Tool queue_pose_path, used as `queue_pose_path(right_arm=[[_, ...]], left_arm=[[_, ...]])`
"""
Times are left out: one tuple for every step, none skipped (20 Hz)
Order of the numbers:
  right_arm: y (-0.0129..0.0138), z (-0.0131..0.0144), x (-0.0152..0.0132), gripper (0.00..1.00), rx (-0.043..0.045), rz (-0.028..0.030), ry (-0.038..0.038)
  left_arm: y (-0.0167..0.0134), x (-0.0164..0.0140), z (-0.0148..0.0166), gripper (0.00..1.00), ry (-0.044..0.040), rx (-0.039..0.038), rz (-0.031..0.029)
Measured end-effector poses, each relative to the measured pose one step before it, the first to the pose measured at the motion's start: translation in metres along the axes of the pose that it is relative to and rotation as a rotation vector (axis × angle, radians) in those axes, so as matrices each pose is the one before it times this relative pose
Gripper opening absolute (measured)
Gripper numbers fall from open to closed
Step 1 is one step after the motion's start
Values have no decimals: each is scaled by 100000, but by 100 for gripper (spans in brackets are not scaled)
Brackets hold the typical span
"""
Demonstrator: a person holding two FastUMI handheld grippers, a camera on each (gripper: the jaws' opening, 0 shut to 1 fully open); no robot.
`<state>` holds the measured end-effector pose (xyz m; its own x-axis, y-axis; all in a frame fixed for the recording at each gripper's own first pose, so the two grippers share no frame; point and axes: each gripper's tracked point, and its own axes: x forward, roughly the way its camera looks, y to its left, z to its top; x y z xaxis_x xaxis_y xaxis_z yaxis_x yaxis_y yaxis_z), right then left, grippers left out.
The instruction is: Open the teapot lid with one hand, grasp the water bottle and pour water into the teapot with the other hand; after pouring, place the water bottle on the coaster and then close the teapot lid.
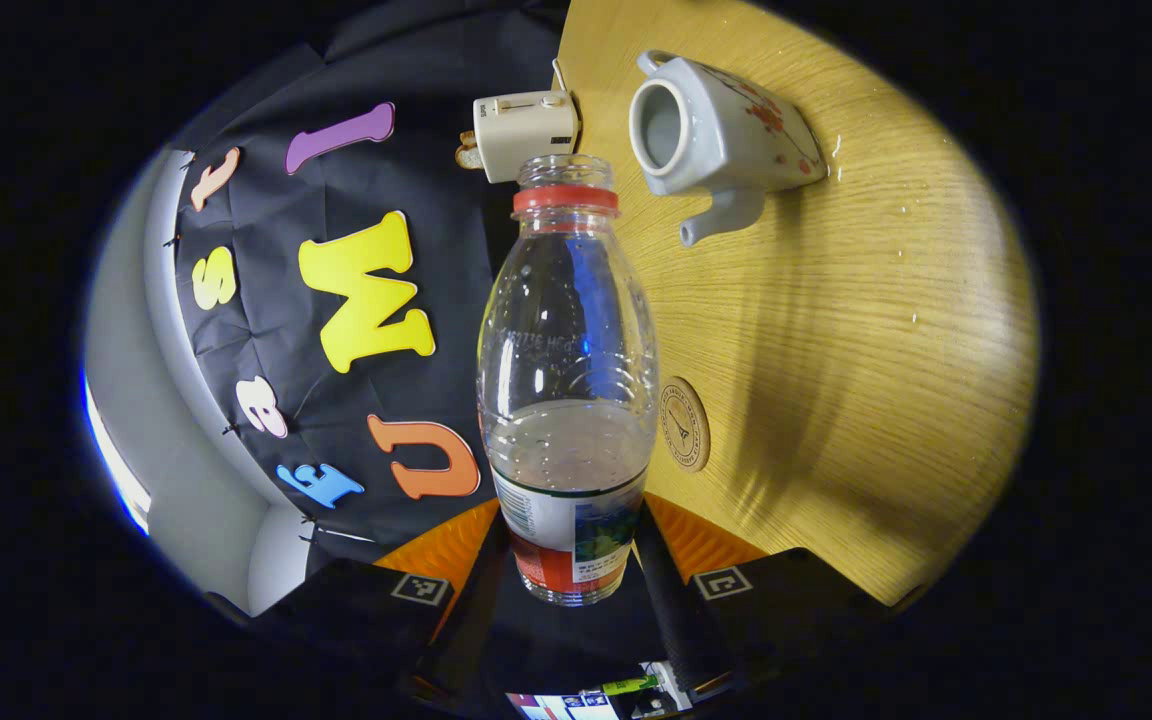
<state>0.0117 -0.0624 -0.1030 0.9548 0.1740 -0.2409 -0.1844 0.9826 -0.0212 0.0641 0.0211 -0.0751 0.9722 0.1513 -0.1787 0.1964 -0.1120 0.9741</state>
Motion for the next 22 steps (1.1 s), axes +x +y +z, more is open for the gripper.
queue_pose_path(right_arm=[[-24,-32,-10,0,133,84,146],[-1,-27,119,0,245,71,70],[-56,-25,-42,0,144,58,-19],[-144,38,-71,0,80,-151,-171],[-43,41,-37,0,157,13,-78],[-57,-75,47,0,158,-59,-28],[-68,8,-83,0,67,-45,-47],[-84,0,55,0,68,-104,-7],[-108,-119,-55,0,146,-32,68],[-54,-40,-78,0,48,-18,67],[11,-14,-49,0,111,1,-9],[12,4,41,0,83,16,17],[-70,-36,-8,0,-48,-48,-158],[71,48,-31,0,27,15,-14],[-56,-78,-29,0,-4,-29,22],[7,45,8,0,50,16,52],[-90,-43,34,0,6,5,-12],[-69,38,19,0,165,-55,-113],[28,-64,-83,0,133,98,23],[7,73,-5,0,74,42,-102],[-12,-80,16,0,11,89,-56],[-15,25,-33,0,69,38,-198]], left_arm=[[262,97,150,74,-44,1448,710],[164,-73,192,74,-247,1374,746],[121,11,197,74,22,1539,382],[187,-1,-82,74,232,1419,266],[272,21,128,74,39,1586,641],[241,13,77,74,152,1641,649],[209,51,162,74,-118,1477,643],[141,5,164,74,-220,1420,498],[130,67,222,74,-320,1058,373],[172,-15,108,74,35,948,308],[138,-52,61,73,-164,560,410],[117,9,136,74,-95,314,109],[150,18,-37,74,153,469,360],[102,-112,-55,74,360,488,-146],[34,27,56,74,179,958,45],[143,-33,-109,73,386,840,31],[23,69,-37,74,-138,822,43],[138,-16,34,74,334,778,50],[130,-29,103,74,-102,953,101],[250,-15,-64,73,124,1101,257],[100,19,51,73,134,919,186],[-13,26,109,73,149,765,-28]])
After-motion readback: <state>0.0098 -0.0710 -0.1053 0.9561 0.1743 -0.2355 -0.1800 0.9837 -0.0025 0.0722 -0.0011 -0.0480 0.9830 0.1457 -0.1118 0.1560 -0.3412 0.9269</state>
